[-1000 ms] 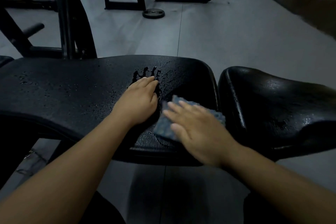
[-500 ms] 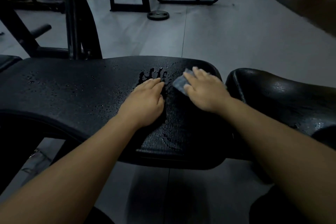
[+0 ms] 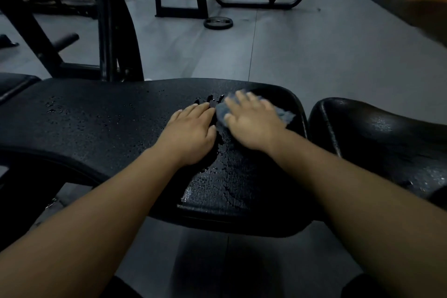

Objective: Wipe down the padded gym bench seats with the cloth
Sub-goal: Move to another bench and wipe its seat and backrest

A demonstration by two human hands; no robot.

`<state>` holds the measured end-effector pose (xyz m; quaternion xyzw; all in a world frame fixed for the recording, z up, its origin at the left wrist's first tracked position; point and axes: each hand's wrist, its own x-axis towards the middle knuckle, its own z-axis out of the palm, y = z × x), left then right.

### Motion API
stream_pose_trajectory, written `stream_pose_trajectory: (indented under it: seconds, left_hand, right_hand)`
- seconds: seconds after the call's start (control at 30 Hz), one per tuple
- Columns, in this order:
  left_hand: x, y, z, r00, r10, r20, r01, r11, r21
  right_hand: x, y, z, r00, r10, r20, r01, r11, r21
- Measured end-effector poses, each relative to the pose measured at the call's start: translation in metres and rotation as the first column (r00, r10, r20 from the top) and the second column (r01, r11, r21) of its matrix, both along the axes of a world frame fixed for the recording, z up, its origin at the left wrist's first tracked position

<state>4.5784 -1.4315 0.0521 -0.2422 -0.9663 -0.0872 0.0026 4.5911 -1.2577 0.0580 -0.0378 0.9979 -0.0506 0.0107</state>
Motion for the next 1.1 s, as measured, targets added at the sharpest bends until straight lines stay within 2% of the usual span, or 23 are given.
stream_pose_trajectory:
  seconds: [0.07,0.13,0.27,0.33,0.43,0.5,0.53,0.6,0.67,0.7,0.8,0.9,0.93,1.0,1.07,1.1]
  left_hand:
    - [-0.004,-0.001,0.002,1.0,-0.013,-0.014,0.013,1.0,0.004]
    - [-0.005,-0.003,0.001,0.999,-0.02,-0.028,0.02,1.0,0.008]
    - [-0.002,-0.004,-0.002,0.999,-0.018,-0.029,0.019,1.0,0.022]
    - [-0.003,-0.003,-0.002,0.999,-0.016,-0.028,0.017,0.999,0.033]
    - [-0.003,-0.004,-0.004,0.999,-0.017,-0.043,0.019,0.998,0.054]
    - [-0.003,-0.005,-0.005,0.999,-0.015,-0.044,0.018,0.998,0.06]
    - [-0.003,-0.005,-0.005,0.999,-0.013,-0.043,0.015,0.998,0.059]
    - [-0.003,-0.003,-0.005,0.999,-0.011,-0.039,0.013,0.998,0.064]
    - [-0.007,-0.002,-0.003,0.999,-0.02,-0.034,0.023,0.997,0.069]
    - [-0.011,-0.003,-0.002,0.999,-0.031,-0.039,0.033,0.998,0.056]
    - [-0.028,-0.012,0.0,0.998,-0.01,-0.062,0.01,1.0,0.003]
    - [-0.036,-0.017,-0.002,0.998,0.033,-0.047,-0.033,0.999,0.008]
    - [-0.034,-0.017,-0.004,0.999,0.031,-0.038,-0.031,0.999,0.009]
    - [-0.031,-0.016,-0.005,0.999,0.022,-0.025,-0.022,1.0,0.004]
    - [-0.03,-0.016,-0.005,0.999,0.026,-0.021,-0.026,1.0,0.006]
    - [-0.03,-0.016,-0.004,0.999,0.028,-0.02,-0.028,1.0,0.009]
  right_hand:
    - [0.035,-0.005,0.0,0.985,0.168,-0.046,-0.17,0.985,-0.043]
    - [0.046,0.019,-0.001,0.971,0.236,-0.045,-0.239,0.969,-0.063]
    - [-0.013,0.053,-0.005,0.999,-0.03,-0.014,0.03,1.0,0.009]
    - [-0.025,0.031,-0.004,0.997,-0.072,-0.014,0.072,0.997,0.015]
    - [0.015,0.011,-0.002,0.99,0.138,-0.016,-0.139,0.99,-0.01]
    - [0.043,0.027,0.0,0.969,0.248,-0.021,-0.249,0.967,-0.059]
    - [0.039,0.041,0.001,0.973,0.228,-0.018,-0.229,0.972,-0.054]
    - [0.004,0.061,0.001,0.997,0.072,-0.022,-0.072,0.997,-0.008]
    - [-0.036,0.049,-0.001,0.997,-0.077,-0.002,0.077,0.997,0.026]
    - [-0.045,0.031,0.0,0.996,-0.094,0.003,0.094,0.995,0.027]
    - [-0.024,-0.011,-0.001,0.997,0.07,-0.014,-0.07,0.998,0.001]
    - [0.013,0.014,0.001,0.967,0.252,-0.028,-0.253,0.966,-0.057]
    - [0.006,0.029,0.001,0.972,0.234,-0.015,-0.234,0.971,-0.049]
    - [-0.027,0.048,0.0,0.996,0.084,-0.003,-0.084,0.996,-0.01]
    - [-0.059,0.037,-0.001,0.999,-0.05,-0.002,0.05,0.999,0.018]
    - [-0.066,0.022,0.0,0.998,-0.066,-0.002,0.066,0.998,0.016]
